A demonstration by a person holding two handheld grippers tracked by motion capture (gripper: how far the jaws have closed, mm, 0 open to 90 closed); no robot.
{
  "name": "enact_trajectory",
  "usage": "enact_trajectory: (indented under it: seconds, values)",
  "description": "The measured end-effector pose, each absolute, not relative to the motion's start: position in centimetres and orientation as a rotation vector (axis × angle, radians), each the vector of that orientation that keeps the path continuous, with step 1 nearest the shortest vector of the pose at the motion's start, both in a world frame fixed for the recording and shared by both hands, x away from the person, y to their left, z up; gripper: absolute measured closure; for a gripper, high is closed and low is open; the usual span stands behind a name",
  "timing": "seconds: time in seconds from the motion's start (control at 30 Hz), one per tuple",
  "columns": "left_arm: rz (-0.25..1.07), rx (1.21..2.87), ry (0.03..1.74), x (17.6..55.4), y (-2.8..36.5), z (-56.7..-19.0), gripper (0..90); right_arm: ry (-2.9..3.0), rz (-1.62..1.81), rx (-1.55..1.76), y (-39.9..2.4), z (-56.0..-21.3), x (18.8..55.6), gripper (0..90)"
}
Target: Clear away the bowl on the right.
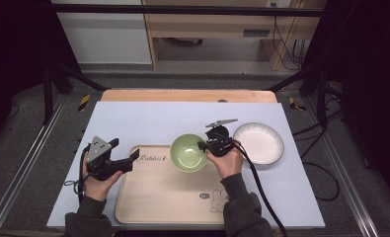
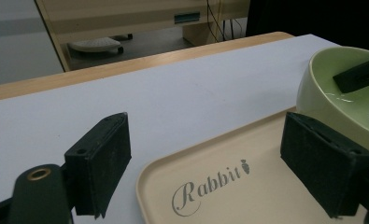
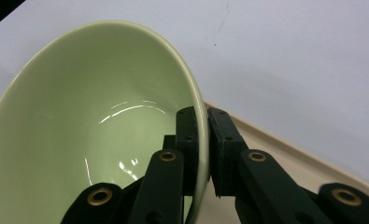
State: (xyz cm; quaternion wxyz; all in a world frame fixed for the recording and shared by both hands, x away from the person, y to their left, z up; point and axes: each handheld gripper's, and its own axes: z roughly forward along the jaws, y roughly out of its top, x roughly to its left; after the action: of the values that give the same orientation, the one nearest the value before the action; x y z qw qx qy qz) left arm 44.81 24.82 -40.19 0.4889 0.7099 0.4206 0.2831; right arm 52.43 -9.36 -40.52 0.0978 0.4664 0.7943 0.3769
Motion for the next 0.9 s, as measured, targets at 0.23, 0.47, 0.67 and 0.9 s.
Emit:
enact_trajectory:
  seconds: [0.23,0.47,0.67,0.9]
  values:
    - [0.689,1.725,1.021,44.8,24.8,-40.2,15.6,2.361,1.100,1.401,-8.9,-41.3,52.8,83.9]
    - [0.689,1.726,1.021,44.8,24.9,-40.2,15.6,2.373,1.081,1.417,-8.6,-42.0,53.2,83.9]
    - [0.691,1.727,1.020,44.8,24.9,-40.2,15.6,2.385,1.075,1.421,-8.3,-42.6,53.4,83.8]
    - [0.689,1.725,1.022,44.8,24.9,-40.1,15.6,2.398,1.058,1.430,-8.0,-43.1,53.5,83.8]
